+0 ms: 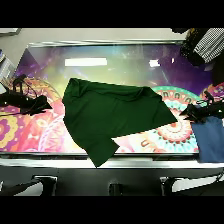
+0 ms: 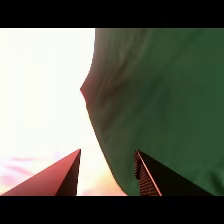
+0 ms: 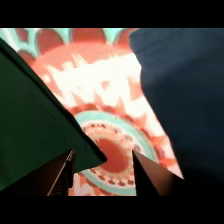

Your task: Fold the clothes and pants, and hang the long-sleeved shirts on hangers.

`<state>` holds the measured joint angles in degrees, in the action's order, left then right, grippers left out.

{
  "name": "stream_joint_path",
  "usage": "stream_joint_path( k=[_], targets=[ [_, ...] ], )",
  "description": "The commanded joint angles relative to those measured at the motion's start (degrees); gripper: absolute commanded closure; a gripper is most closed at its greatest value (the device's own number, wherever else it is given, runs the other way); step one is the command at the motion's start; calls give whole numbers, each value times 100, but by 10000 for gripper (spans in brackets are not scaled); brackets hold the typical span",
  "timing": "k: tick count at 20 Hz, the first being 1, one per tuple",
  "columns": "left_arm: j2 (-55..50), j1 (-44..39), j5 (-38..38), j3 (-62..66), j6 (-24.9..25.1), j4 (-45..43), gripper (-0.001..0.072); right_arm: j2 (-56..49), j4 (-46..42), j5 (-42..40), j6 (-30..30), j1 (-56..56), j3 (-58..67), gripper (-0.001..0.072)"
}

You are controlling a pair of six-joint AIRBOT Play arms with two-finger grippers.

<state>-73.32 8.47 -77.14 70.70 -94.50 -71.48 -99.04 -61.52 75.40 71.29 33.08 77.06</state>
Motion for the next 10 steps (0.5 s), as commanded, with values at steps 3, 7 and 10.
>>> stream_joint_path(
  k=[3, 7, 10],
  targets=[
    [269, 57, 284, -407, 2, 345, 313, -162, 341, -157, -63, -61, -341, 287],
    [269, 76, 278, -407, 4, 494, 313, -162, 341, -146, -186, -374, -671, 289],
    [308, 184, 168, -511, 70, 509, 312, -151, 372, 76, -144, -507, -684, 419]
  ],
)
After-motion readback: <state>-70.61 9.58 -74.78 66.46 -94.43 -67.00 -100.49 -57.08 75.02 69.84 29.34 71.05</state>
